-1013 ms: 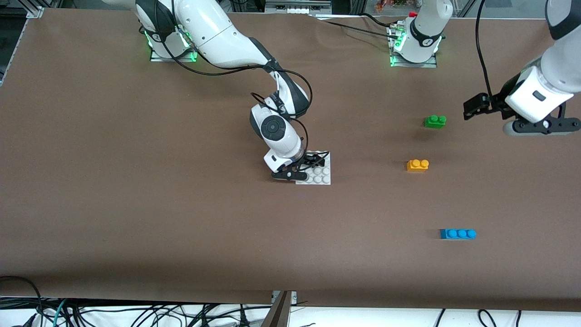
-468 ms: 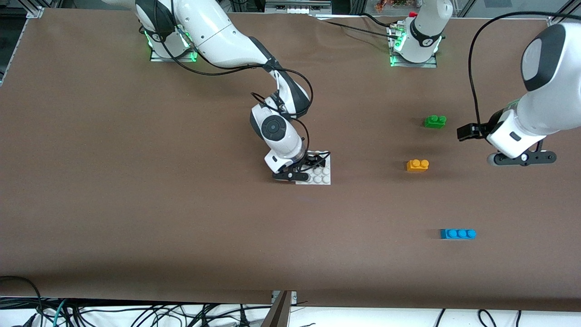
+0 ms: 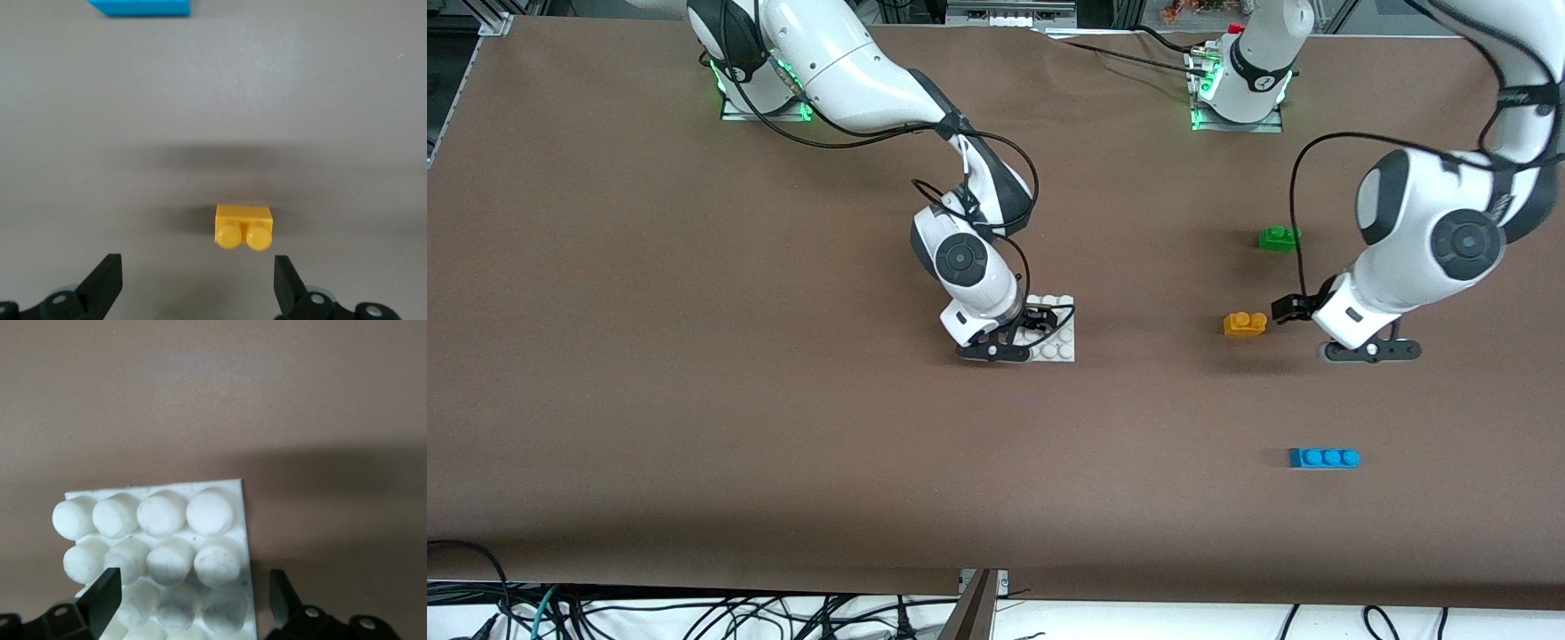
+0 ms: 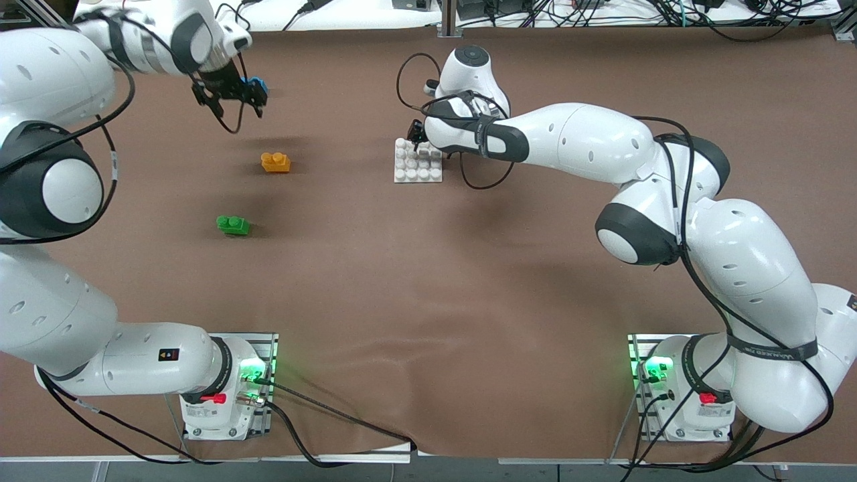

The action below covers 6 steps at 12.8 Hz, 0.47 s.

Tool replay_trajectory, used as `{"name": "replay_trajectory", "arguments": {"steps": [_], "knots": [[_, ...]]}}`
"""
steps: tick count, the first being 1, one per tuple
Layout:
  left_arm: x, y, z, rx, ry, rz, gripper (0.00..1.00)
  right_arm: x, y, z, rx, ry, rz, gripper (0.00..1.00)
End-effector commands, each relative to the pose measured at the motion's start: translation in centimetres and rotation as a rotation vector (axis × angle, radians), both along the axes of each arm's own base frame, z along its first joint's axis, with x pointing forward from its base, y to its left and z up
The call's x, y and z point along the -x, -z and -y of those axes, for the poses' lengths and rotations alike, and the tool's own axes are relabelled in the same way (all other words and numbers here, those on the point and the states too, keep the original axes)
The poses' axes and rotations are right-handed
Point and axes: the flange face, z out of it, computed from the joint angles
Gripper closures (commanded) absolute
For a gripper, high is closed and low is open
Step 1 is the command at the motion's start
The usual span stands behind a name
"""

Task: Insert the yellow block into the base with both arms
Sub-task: 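Grasp the yellow block with the left gripper while the right gripper releases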

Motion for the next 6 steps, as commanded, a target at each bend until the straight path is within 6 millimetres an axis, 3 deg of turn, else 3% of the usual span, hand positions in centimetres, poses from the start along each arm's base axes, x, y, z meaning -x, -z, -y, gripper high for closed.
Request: {"name": "replay_trajectory", "arguments": {"steps": [1, 2, 4, 6], "knots": [[1.3, 3.0, 0.2, 0.009, 0.018, 0.023, 0.00, -0.7, -1.2, 0.8, 0.022, -0.002, -0.020, 0.01], [1.8, 4.3, 0.3, 0.025, 0.009, 0.050, 0.00, -1.1, -1.5, 1.6, 0.045, -0.007, -0.032, 0.01], [2.5, 6.3, 0.6, 0.062, -0.026, 0.072, 0.00, -2.1, -4.7, 3.0, 0.064, -0.050, -0.032, 0.01], [2.4, 7.4, 1.1, 0.093, -0.066, 0.077, 0.00, -3.1, -5.8, 5.3, 0.103, -0.059, -0.070, 0.00]]}}
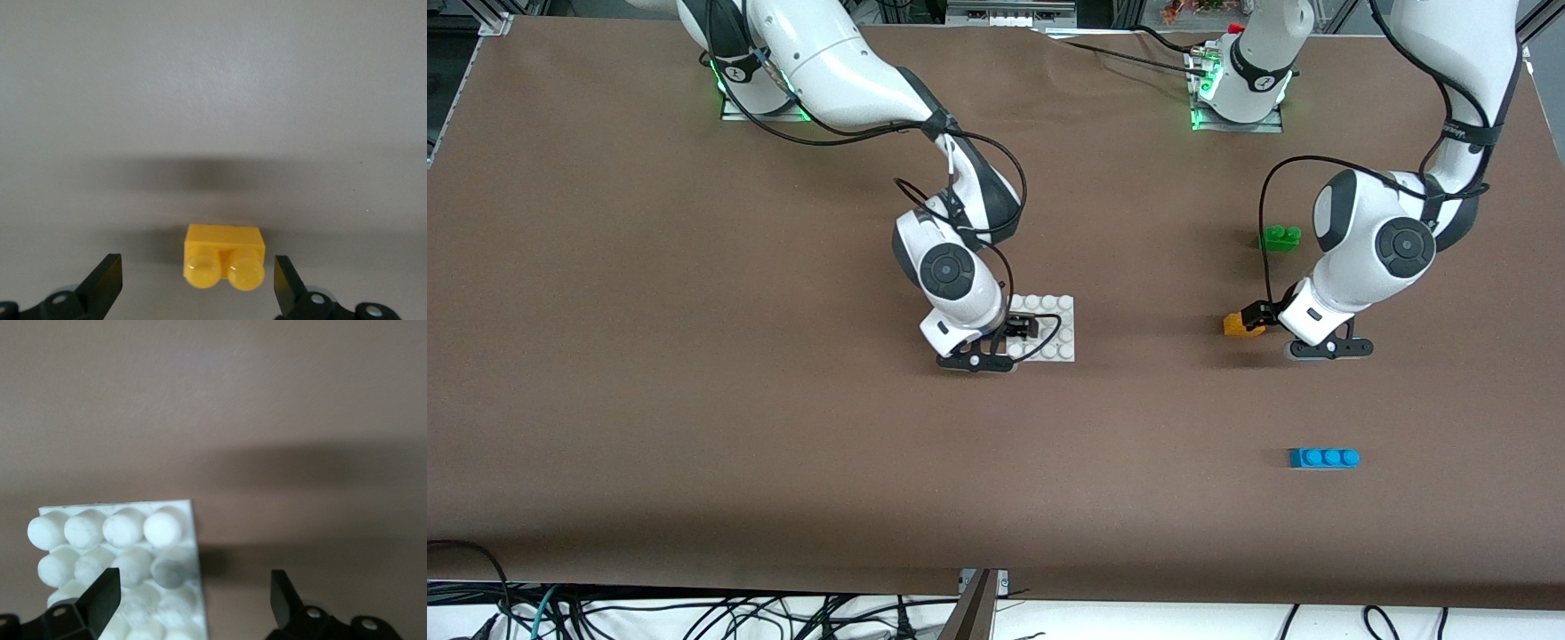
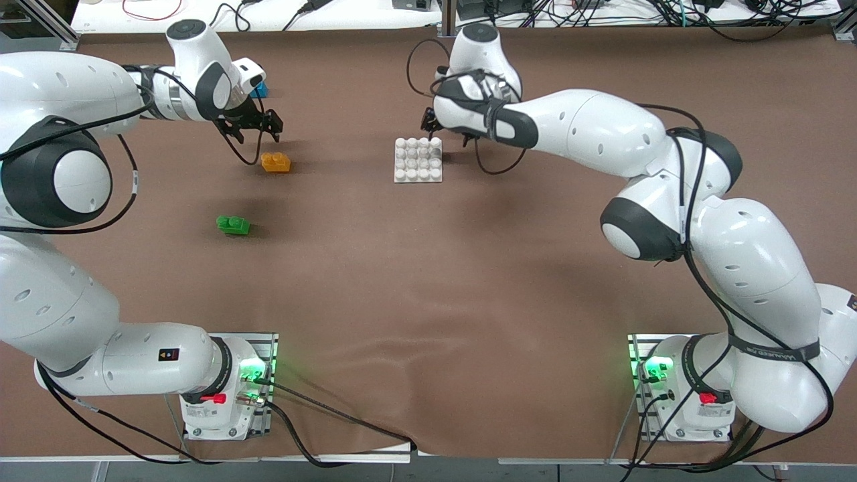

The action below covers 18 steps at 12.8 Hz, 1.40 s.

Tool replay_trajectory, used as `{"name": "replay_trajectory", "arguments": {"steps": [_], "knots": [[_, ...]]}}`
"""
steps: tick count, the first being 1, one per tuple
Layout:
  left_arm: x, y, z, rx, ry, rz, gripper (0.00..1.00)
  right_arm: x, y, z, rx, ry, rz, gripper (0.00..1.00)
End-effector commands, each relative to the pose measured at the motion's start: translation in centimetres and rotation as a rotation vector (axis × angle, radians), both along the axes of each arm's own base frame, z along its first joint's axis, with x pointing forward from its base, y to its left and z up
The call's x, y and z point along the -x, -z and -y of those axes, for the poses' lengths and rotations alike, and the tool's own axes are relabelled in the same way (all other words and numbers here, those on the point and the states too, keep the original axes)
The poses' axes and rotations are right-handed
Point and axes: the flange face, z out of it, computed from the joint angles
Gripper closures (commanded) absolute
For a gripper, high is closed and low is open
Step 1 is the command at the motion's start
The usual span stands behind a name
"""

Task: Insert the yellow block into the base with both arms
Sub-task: 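Grasp the yellow block with the left gripper while the right gripper releases, then lift the yellow block with the left gripper while the right gripper retracts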

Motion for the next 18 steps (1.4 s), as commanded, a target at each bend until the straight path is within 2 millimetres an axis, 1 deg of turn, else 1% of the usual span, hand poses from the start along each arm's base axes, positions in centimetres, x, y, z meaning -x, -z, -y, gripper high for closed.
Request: {"name": "replay_trajectory", "arguments": {"steps": [1, 2, 3, 5, 6, 7, 9, 10, 11, 13, 14, 15, 16, 17, 18], "knots": [[-0.2, 0.9, 0.4, 0.030, -0.025, 0.037, 0.00, -1.0, -3.5, 2.6, 0.019, -0.035, -0.031, 0.00], [-0.1, 1.6, 0.8, 0.032, -0.023, 0.029, 0.00, -1.6, -4.1, 4.1, 0.036, -0.033, -0.039, 0.00], [0.1, 2.4, 1.5, 0.033, -0.013, 0.018, 0.00, -2.1, -4.8, 5.8, 0.056, -0.018, -0.052, 0.00], [0.0, 4.1, 1.7, 0.036, -0.014, 0.036, 0.00, -2.5, -5.9, 9.3, 0.102, 0.019, -0.093, 0.00], [0.1, 4.5, 1.7, 0.037, -0.012, 0.036, 0.00, -2.9, -6.3, 11.2, 0.114, 0.023, -0.098, 0.00], [0.1, 4.6, 1.7, 0.036, -0.009, 0.035, 0.00, -3.4, -6.6, 12.9, 0.125, 0.024, -0.093, 0.00], [0.2, 4.8, 1.7, 0.034, 0.001, 0.033, 0.00, -4.5, -8.1, 16.2, 0.134, 0.054, -0.072, 0.00], [0.4, 5.3, 1.7, 0.034, 0.001, 0.023, 0.00, -5.2, -9.2, 18.3, 0.144, 0.083, -0.061, 0.00], [0.4, 5.6, 1.7, 0.035, -0.001, 0.019, 0.00, -5.5, -9.8, 20.0, 0.154, 0.097, -0.065, 0.00], [0.4, 5.7, 1.6, 0.033, -0.001, 0.017, 0.00, -6.3, -11.4, 23.9, 0.179, 0.090, -0.082, 0.00], [0.4, 5.4, 1.6, 0.031, 0.007, 0.019, 0.03, -6.6, -12.4, 25.4, 0.180, 0.062, -0.081, 0.00], [0.6, 5.5, 1.5, 0.030, 0.005, 0.013, 0.17, -7.0, -13.2, 27.2, 0.189, 0.057, -0.079, 0.00], [1.0, 5.8, 1.4, 0.029, 0.006, 0.006, 0.17, -7.0, -13.9, 28.6, 0.193, 0.044, -0.093, 0.00], [1.3, 5.9, 1.4, 0.029, 0.006, 0.000, 0.19, -7.3, -14.0, 30.4, 0.188, 0.034, -0.107, 0.00], [1.5, 5.8, 1.3, 0.028, 0.005, -0.002, 0.33, -7.3, -15.7, 32.9, 0.156, 0.046, -0.101, 0.00]]}}
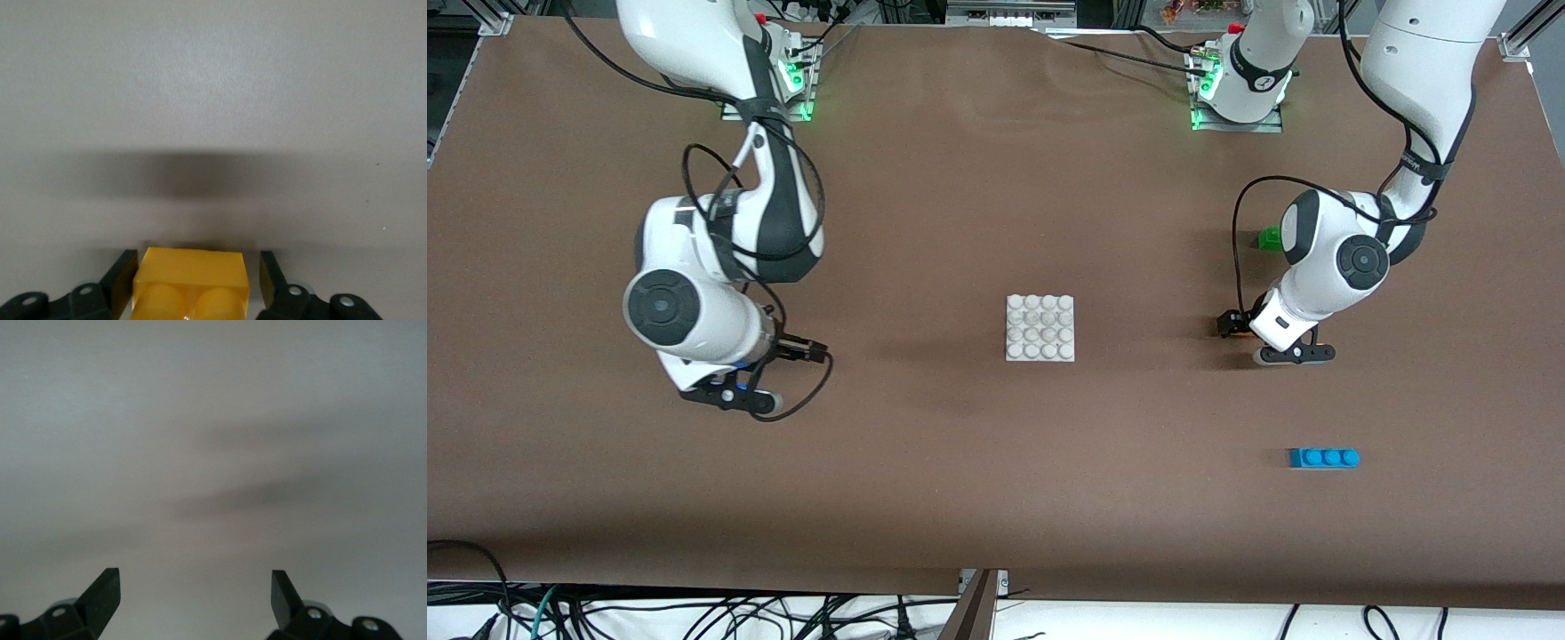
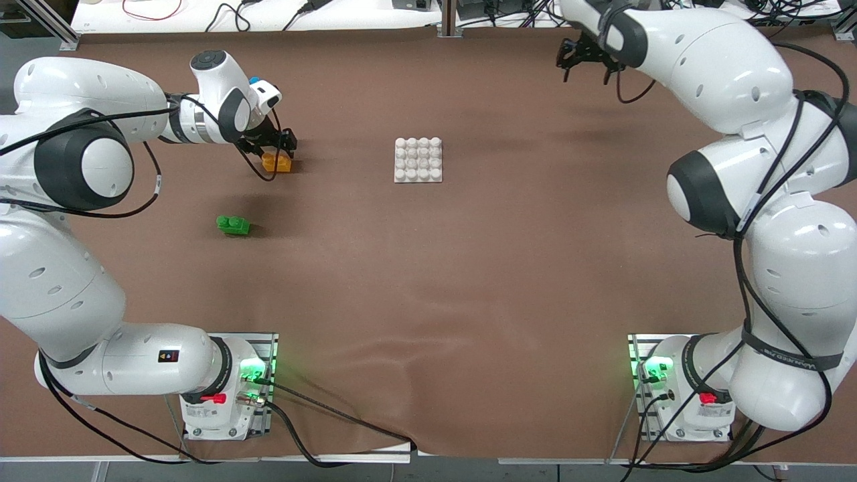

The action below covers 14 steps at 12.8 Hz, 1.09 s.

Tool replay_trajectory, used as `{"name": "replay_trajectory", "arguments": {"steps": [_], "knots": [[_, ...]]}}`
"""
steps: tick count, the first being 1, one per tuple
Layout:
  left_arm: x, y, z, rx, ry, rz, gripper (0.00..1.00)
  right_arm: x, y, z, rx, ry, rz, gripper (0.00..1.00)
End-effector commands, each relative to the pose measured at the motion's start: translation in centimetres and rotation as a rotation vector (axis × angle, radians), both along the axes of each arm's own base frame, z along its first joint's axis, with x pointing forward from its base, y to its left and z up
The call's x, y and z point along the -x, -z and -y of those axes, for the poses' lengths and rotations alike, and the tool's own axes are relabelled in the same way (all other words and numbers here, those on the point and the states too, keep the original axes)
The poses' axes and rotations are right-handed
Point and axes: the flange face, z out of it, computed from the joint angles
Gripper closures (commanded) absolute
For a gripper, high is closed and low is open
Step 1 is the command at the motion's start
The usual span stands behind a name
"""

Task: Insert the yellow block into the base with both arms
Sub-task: 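Lift the yellow block with the left gripper while the right gripper retracts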

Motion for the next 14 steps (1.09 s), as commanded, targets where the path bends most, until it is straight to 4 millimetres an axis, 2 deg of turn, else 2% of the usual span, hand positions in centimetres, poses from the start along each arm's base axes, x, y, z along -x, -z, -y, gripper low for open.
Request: {"name": "replay_trajectory", "arguments": {"steps": [1, 2, 4, 7, 8, 9, 10, 12, 14], "knots": [[1.0, -0.2, -0.2, 0.001, 0.005, -0.005, 0.40, 0.7, -3.1, 5.5, -0.070, 0.002, -0.007, 0.00], [1.0, -0.2, -0.3, 0.001, 0.006, -0.008, 0.45, 0.8, -4.3, 7.2, -0.054, -0.025, -0.003, 0.00], [1.0, -0.6, -0.5, 0.002, 0.024, -0.009, 0.66, 2.5, -7.8, 9.2, -0.041, -0.080, 0.017, 0.00], [0.6, -2.9, -0.7, -0.001, 0.047, -0.010, 1.00, 5.2, -14.8, 14.2, -0.056, -0.063, 0.089, 0.00], [0.4, -4.2, -0.6, 0.000, 0.062, -0.006, 1.00, 6.6, -16.5, 16.3, -0.068, -0.024, 0.110, 0.00], [-0.1, -6.1, -0.2, 0.006, 0.060, 0.009, 1.00, 7.3, -18.3, 17.6, -0.065, -0.018, 0.128, 0.00], [-0.6, -7.4, 0.9, 0.014, 0.058, 0.001, 1.00, 8.4, -19.7, 18.7, -0.062, -0.009, 0.132, 0.00], [-1.9, -11.2, 6.9, 0.074, 0.062, 0.020, 1.00, 10.3, -23.0, 19.7, -0.071, 0.001, 0.165, 0.00], [-2.5, -14.8, 13.2, 0.089, -0.001, 0.002, 1.00, 10.3, -23.3, 21.2, -0.076, 0.025, 0.177, 0.00]]}}
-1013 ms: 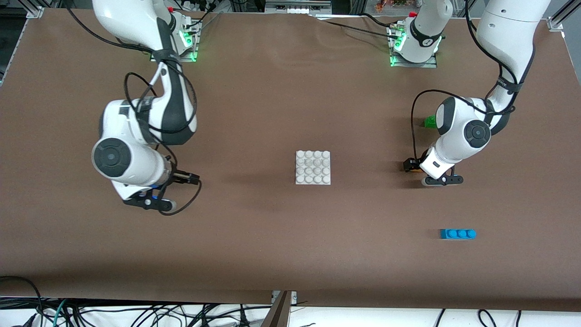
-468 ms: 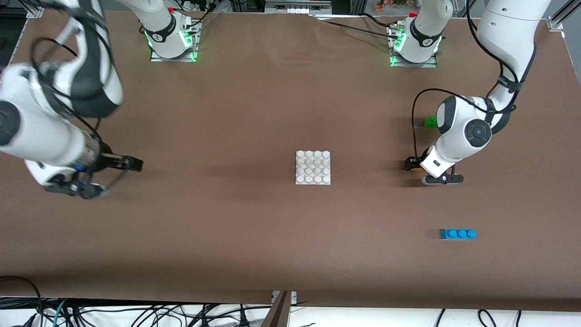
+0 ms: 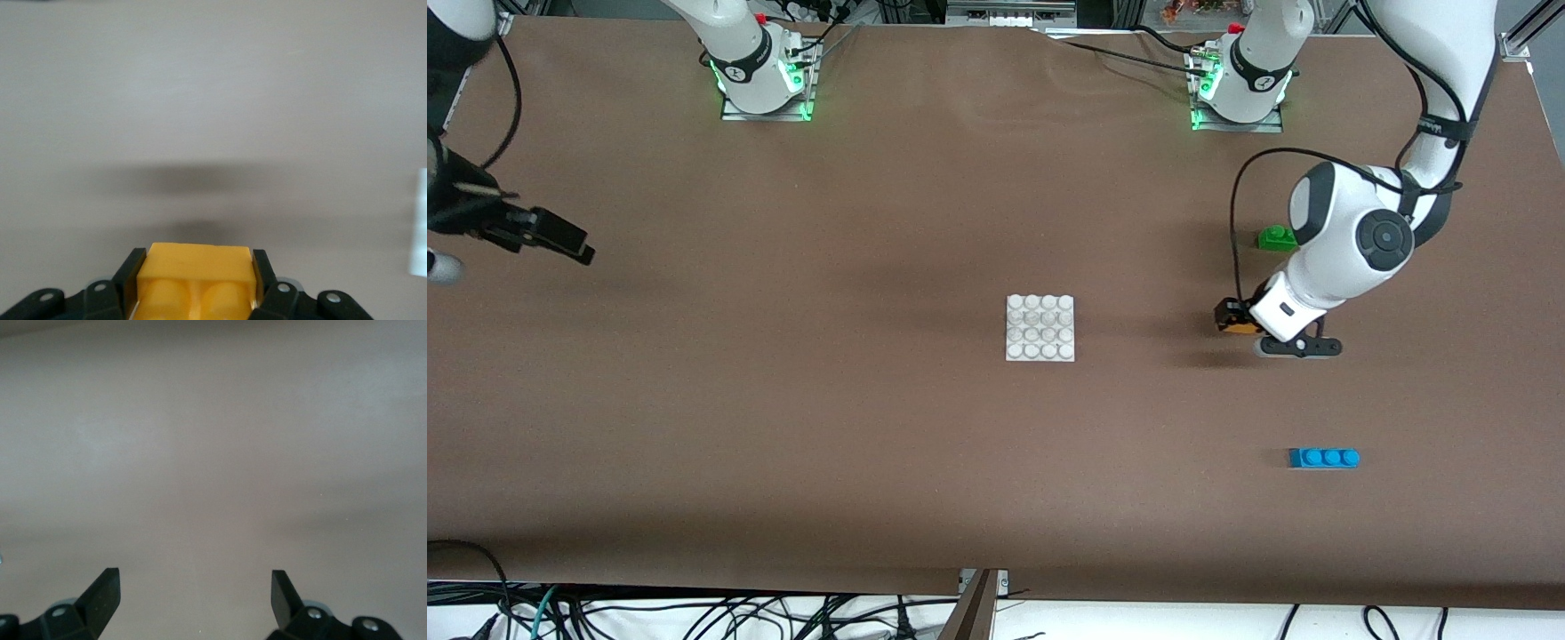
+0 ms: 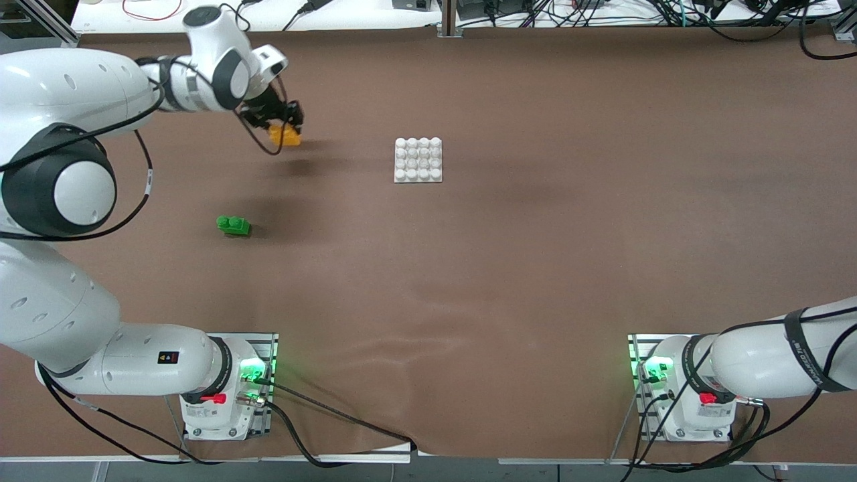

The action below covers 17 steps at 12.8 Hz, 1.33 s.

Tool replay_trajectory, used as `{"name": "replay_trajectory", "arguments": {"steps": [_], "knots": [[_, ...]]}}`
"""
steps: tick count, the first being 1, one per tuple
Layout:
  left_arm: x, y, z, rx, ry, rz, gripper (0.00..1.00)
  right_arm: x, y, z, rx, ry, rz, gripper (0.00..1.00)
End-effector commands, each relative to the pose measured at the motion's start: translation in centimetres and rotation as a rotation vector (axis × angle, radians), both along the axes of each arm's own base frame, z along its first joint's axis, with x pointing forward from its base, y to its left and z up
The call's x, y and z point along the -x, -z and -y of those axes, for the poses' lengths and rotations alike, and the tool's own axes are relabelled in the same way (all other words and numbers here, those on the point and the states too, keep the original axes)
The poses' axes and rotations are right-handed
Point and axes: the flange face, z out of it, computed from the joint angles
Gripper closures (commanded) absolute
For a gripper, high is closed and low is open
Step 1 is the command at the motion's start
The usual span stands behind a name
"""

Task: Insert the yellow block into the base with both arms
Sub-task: 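Lift the yellow block with the left gripper while the right gripper retracts, then carry the yellow block with the left gripper over the base plate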

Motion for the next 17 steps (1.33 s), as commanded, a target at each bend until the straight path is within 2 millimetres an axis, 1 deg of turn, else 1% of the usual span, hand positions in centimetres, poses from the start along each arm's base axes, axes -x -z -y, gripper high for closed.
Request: {"name": "replay_trajectory", "arguments": {"steps": [1, 2, 3, 4, 5, 7, 8, 9, 10, 11, 13, 14, 15, 16, 17], "knots": [[-0.5, -3.6, 8.4, 0.026, -0.065, -0.018, 1.00, 0.9, 0.7, 2.1, 0.008, -0.008, -0.014, 0.00], [-0.3, -3.5, 11.3, 0.031, -0.090, -0.022, 1.00, 1.0, 1.6, 2.4, 0.008, -0.036, -0.025, 0.00], [0.2, -2.6, 14.0, 0.037, -0.112, -0.043, 1.00, 1.2, 1.9, 2.4, 0.005, -0.034, -0.033, 0.00], [0.5, -1.8, 16.9, 0.040, -0.122, -0.055, 1.00, 1.1, 1.9, 2.4, 0.005, -0.034, -0.031, 0.00], [0.6, -1.2, 19.4, 0.045, -0.132, -0.061, 1.00, 1.1, 1.9, 2.5, 0.004, -0.032, -0.028, 0.00], [0.8, 0.4, 23.3, 0.050, -0.157, -0.074, 1.00, 0.9, 1.9, 2.2, 0.007, -0.038, -0.019, 0.00], [0.6, 1.3, 24.4, 0.050, -0.157, -0.077, 1.00, 0.7, 1.9, 1.9, 0.009, -0.043, -0.010, 0.00], [0.8, 2.5, 25.5, 0.044, -0.144, -0.085, 1.00, 0.5, 2.0, 1.9, 0.013, -0.046, -0.004, 0.00], [0.9, 3.5, 25.9, 0.043, -0.140, -0.088, 1.00, 0.6, 2.0, 1.7, 0.016, -0.049, -0.004, 0.00], [0.9, 4.0, 26.0, 0.046, -0.140, -0.083, 1.00, 0.4, 2.1, 1.4, 0.023, -0.058, -0.001, 0.00], [1.2, 5.2, 26.6, 0.038, -0.135, -0.098, 1.00, 0.4, 2.2, 1.5, 0.038, -0.073, -0.008, 0.00], [1.4, 6.1, 26.8, 0.033, -0.130, -0.107, 1.00, 0.4, 2.2, 1.1, 0.049, -0.096, -0.012, 0.00], [1.9, 6.7, 27.6, 0.032, -0.121, -0.108, 1.00, 0.4, 2.1, 0.9, 0.076, -0.150, -0.012, 0.00], [2.0, 7.2, 27.7, 0.026, -0.120, -0.099, 1.00, 0.4, 2.1, 1.1, 0.081, -0.176, -0.013, 0.00], [2.3, 7.8, 28.3, 0.028, -0.113, -0.092, 1.00, 0.6, 2.3, 1.1, 0.077, -0.176, -0.022, 0.00]]}}
